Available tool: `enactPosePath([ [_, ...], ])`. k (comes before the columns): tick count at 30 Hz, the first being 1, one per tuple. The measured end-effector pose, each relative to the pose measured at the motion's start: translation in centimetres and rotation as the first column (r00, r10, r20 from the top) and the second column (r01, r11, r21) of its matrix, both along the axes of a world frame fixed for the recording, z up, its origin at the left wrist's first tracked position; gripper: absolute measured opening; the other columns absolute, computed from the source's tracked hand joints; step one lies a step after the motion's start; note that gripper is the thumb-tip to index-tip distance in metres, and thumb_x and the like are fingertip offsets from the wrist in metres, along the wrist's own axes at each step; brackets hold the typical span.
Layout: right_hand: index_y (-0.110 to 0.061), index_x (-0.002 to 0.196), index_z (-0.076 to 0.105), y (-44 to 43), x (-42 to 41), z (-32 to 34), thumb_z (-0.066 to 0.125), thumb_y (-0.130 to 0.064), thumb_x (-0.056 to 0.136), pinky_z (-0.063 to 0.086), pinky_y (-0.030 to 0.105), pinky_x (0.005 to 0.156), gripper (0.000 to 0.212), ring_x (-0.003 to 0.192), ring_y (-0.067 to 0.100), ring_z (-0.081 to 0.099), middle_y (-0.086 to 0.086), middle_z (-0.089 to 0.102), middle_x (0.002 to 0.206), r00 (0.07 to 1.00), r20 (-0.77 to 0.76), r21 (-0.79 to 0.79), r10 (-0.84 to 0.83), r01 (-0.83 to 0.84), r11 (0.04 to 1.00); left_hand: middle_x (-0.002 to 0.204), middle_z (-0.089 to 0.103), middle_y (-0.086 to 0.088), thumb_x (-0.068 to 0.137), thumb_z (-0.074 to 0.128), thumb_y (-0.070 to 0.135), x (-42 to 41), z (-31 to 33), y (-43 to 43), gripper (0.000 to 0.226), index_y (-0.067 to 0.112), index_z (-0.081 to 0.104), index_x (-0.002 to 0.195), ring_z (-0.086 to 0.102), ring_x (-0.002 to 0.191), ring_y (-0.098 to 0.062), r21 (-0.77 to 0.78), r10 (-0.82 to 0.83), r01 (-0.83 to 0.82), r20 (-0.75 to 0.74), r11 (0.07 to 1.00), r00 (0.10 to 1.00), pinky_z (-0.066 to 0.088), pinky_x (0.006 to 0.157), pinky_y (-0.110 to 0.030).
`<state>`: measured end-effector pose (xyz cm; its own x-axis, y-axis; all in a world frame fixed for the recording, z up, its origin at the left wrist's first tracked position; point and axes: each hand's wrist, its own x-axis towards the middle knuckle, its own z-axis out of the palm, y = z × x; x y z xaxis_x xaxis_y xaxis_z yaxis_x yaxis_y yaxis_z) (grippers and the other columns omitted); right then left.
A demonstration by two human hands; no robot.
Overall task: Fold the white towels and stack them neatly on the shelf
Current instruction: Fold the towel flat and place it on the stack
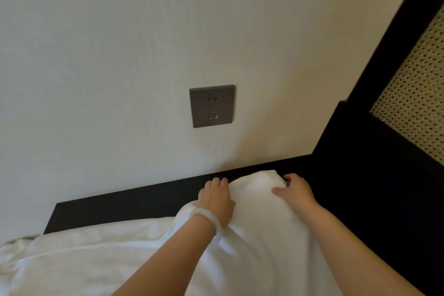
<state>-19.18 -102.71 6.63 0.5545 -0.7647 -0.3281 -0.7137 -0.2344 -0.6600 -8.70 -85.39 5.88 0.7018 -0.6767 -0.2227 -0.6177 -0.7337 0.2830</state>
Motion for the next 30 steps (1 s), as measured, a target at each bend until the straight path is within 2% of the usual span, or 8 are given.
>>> enactPosePath([
  [3,-0.01,0.103,0.062,0.8,0.0,0.9,0.076,-0.006,0.079,0.052,0.037,0.081,0.027,0.094,0.028,0.063,0.01,0.065,0.104,0.996,0.085,0.132,0.038,-0.049,0.99,0.118,0.052,-0.001,0.09,0.059,0.017,0.6,0.3,-0.2,0.04,0.022,0.052,0.129,0.052,0.114,-0.021,-0.103,0.055,-0.076,-0.187,0.992,0.981,0.042,0.102,-0.036],
  [7,-0.03,0.088,0.055,3.3,-2.8,1.6,0.078,-0.003,0.075,0.049,0.027,0.076,0.038,0.094,0.014,0.06,-0.003,0.06,0.105,0.966,0.183,0.108,0.185,-0.207,0.972,0.094,0.049,0.011,0.082,0.061,0.01,-0.2,0.0,1.9,0.028,0.036,0.05,0.083,0.051,0.086,-0.008,-0.34,-0.011,-0.085,-0.269,0.936,0.963,0.045,0.097,-0.045],
  [11,-0.026,0.079,0.056,3.8,-4.7,1.1,0.082,-0.001,0.071,0.044,0.018,0.079,0.038,0.11,0.009,0.057,-0.009,0.057,0.121,0.944,0.229,0.106,0.236,-0.265,0.958,0.113,0.049,0.013,0.083,0.073,0.026,-0.2,-0.2,3.0,0.034,0.033,0.05,0.107,0.051,0.106,-0.012,-0.357,-0.066,-0.047,-0.296,0.933,0.953,0.04,0.105,-0.042],
  [16,-0.031,0.058,0.053,4.1,-4.8,2.3,0.074,0.011,0.073,0.049,0.018,0.077,0.049,0.096,0.005,0.063,-0.006,0.06,0.116,0.859,0.419,0.015,0.294,-0.331,0.944,0.136,0.051,0.013,0.081,0.076,0.034,-0.7,1.9,1.4,0.075,0.037,0.034,0.143,0.041,0.13,-0.008,-0.315,-0.231,0.117,-0.354,0.942,0.906,0.022,0.116,-0.035],
  [19,-0.036,0.056,0.053,4.1,-4.9,2.9,0.067,0.015,0.077,0.05,0.019,0.078,0.057,0.095,0.006,0.063,-0.006,0.061,0.109,0.835,0.483,-0.074,0.264,-0.262,0.962,0.123,0.061,0.015,0.082,0.076,0.03,-1.0,2.3,0.5,0.054,0.034,0.052,0.131,0.053,0.115,-0.003,-0.368,-0.317,0.169,-0.388,0.914,0.865,0.041,0.107,-0.03],
  [23,-0.037,0.063,0.055,3.1,-5.0,3.8,0.077,0.008,0.072,0.051,0.021,0.075,0.051,0.097,0.011,0.064,-0.008,0.063,0.107,0.847,0.455,-0.104,0.275,-0.256,0.961,0.092,0.068,0.011,0.089,0.068,0.014,-1.5,3.5,-0.4,0.013,0.022,0.069,0.099,0.064,0.086,-0.001,-0.568,-0.341,-0.019,-0.519,0.823,0.784,0.054,0.086,-0.024],
  [27,-0.026,0.071,0.054,2.4,-4.6,4.7,0.085,-0.005,0.07,0.05,0.029,0.065,0.037,0.074,0.024,0.063,0.002,0.069,0.085,0.871,0.424,0.039,0.248,-0.291,0.956,0.079,0.067,-0.003,0.095,0.059,0.012,-1.6,5.2,-1.7,0.013,0.013,0.069,0.087,0.061,0.073,-0.015,-0.641,-0.32,-0.285,-0.658,0.713,0.681,0.05,0.07,-0.027],
  [30,-0.006,0.077,0.051,1.9,-3.8,5.4,0.08,-0.006,0.075,0.039,0.02,0.052,0.029,0.059,0.015,0.049,0.007,0.057,0.066,0.884,0.45,0.039,0.125,-0.159,0.986,0.093,0.07,-0.016,0.097,0.055,0.038,-1.0,5.7,-2.1,0.033,0.01,0.074,0.098,0.064,0.084,-0.033,-0.551,-0.341,-0.431,-0.812,0.714,0.474,0.053,0.082,-0.037],
])
